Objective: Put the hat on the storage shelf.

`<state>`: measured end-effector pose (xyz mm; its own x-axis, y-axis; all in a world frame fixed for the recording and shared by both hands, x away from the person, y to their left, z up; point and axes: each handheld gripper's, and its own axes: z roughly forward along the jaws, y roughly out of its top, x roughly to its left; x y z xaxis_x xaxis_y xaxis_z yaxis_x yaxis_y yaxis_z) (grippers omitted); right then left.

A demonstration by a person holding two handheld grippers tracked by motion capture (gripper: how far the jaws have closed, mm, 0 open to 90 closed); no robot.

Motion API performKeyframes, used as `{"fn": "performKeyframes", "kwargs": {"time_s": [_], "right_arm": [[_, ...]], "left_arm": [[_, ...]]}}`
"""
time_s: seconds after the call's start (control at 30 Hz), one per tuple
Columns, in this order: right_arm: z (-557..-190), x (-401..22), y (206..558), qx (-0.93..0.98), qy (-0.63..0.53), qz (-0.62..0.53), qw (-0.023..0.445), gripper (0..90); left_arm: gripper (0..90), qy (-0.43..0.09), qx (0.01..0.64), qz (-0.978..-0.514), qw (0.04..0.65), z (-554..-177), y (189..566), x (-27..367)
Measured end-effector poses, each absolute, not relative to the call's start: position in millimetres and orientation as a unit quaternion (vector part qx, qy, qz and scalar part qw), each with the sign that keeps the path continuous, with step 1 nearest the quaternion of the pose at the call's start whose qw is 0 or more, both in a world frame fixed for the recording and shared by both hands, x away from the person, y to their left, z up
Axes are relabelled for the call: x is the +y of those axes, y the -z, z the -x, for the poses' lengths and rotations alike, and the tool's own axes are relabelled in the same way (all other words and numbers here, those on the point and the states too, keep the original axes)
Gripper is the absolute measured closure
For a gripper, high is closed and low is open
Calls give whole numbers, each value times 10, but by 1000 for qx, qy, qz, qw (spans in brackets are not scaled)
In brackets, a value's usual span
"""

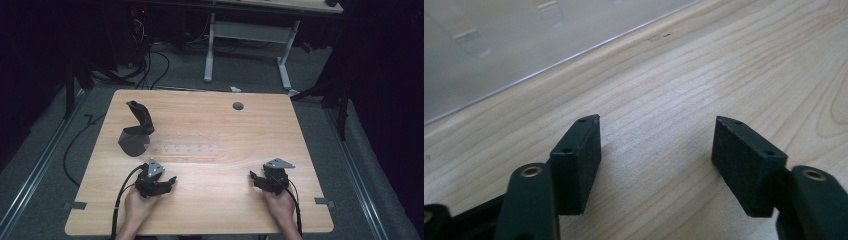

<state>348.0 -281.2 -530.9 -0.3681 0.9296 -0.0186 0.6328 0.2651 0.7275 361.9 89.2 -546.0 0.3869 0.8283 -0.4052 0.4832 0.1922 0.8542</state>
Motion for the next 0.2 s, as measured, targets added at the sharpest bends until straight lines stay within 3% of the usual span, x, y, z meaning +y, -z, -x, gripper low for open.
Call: {"fn": "performKeyframes", "kwargs": {"time_s": [0.2], "right_arm": [[-3480, -2812, 5309, 762, -323, -513, 230, 387]], "left_arm": [[342, -159, 533, -619, 555, -3629, 5464, 883]]}}
